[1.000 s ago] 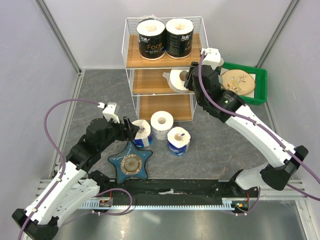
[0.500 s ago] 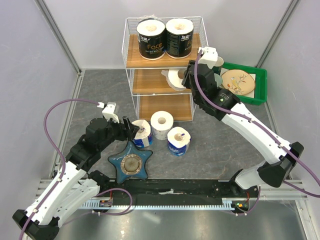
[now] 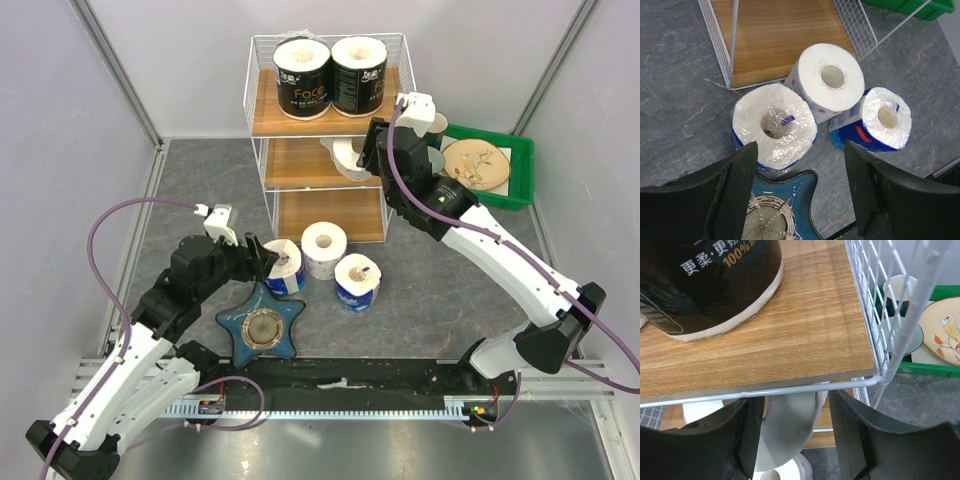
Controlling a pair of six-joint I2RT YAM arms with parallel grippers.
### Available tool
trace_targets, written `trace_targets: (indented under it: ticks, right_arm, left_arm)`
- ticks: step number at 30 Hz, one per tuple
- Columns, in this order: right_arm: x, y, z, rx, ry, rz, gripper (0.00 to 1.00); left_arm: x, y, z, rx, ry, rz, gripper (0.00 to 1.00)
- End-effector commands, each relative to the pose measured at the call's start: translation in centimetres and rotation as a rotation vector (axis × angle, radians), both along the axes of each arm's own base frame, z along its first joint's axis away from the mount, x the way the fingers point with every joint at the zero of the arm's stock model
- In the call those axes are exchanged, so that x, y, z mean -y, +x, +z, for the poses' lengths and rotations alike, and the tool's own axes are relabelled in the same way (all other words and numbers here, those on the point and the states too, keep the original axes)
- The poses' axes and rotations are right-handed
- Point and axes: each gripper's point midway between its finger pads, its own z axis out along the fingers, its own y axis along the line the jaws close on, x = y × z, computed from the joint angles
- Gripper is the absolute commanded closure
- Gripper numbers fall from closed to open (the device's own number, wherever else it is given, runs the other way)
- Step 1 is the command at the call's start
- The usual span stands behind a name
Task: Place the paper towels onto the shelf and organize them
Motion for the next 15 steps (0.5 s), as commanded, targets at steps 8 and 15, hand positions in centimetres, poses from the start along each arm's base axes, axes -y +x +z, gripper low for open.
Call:
trace_targets:
  ticks: [8, 15]
  right_arm:
    - [0.9, -0.6, 2.9, 0.077, 0.067, -0.027, 0.34]
    - [1.9, -1.9, 4.9, 0.126, 0.115, -0.013, 0.33]
  left_arm:
    - [0.3, 0.3, 0.9, 0.035, -0.015, -0.018, 0.23]
    - [0.2, 0.3, 0.9, 0.033, -0.015, -0.018, 0.23]
